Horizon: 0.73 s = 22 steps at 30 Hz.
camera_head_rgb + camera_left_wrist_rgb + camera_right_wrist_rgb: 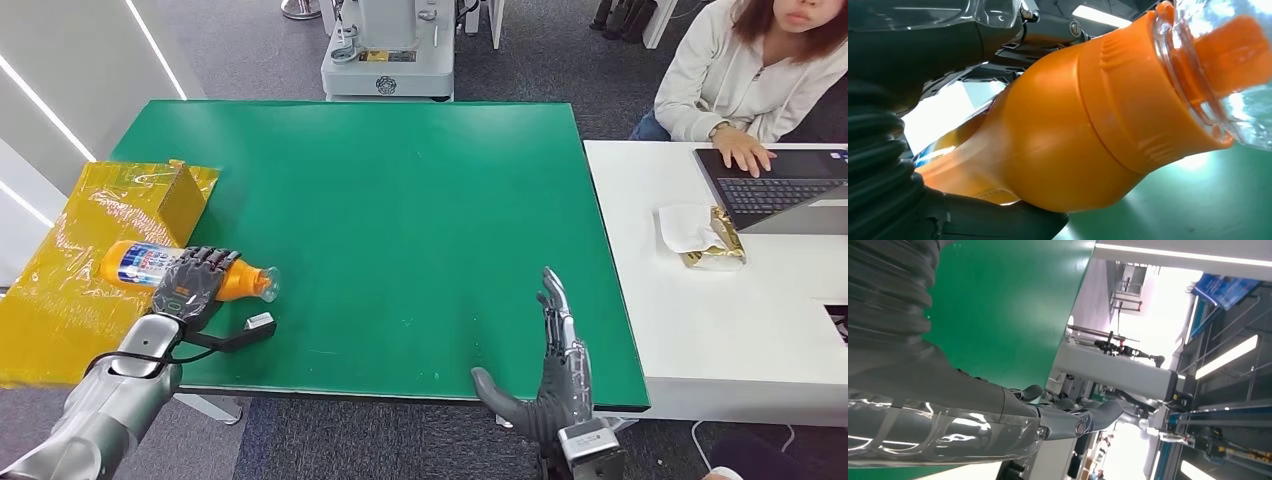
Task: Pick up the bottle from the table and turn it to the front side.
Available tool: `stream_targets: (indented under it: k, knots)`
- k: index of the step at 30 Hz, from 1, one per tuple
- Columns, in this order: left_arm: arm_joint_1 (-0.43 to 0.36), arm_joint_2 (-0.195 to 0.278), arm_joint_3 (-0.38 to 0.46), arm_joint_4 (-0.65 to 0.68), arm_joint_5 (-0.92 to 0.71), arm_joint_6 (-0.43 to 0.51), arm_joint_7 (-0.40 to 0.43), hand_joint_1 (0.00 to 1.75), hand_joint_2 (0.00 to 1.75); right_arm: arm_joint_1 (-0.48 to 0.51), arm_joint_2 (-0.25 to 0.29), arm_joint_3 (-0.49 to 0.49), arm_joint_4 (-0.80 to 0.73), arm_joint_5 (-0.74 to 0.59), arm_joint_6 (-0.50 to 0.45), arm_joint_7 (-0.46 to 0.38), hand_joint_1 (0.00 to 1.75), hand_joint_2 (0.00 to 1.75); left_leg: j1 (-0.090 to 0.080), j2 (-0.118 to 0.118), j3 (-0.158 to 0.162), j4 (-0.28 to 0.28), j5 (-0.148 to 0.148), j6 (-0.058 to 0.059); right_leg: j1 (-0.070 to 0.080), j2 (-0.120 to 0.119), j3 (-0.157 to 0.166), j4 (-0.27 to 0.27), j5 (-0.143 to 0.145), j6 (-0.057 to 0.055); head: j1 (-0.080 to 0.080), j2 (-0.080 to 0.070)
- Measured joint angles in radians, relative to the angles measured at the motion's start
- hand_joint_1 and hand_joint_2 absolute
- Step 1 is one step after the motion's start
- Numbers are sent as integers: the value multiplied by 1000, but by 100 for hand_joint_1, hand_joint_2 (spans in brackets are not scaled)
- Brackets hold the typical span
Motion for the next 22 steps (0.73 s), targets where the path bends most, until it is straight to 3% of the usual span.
stream_targets:
  k: [9, 11, 15, 22]
  knots:
    - [-11, -5, 12, 4, 15, -57, 19, 175, 175, 3, 0, 5, 0, 22, 0, 15, 0, 175, 0, 0, 0, 0, 0, 0, 0, 0, 0, 0, 0, 0, 0, 0]
    - [-14, -5, 19, 6, 25, -69, 46, 167, 175, 7, 0, 5, 0, 31, -1, 23, 0, 175, 0, 0, 0, 0, 0, 0, 0, 0, 0, 0, 0, 0, 0, 0]
    - [-21, -9, 46, 12, 54, -72, 122, 0, 175, 22, 0, 5, -6, 41, -4, 39, 0, 175, 0, 0, 0, 0, 0, 0, 0, 0, 0, 0, 0, 0, 0, 0]
    - [-25, -16, 91, 14, 91, -69, 159, 0, 175, 31, 0, 4, -12, 51, -2, 46, 0, 175, 0, 0, 0, 0, 0, 0, 0, 0, 0, 0, 0, 0, 0, 0]
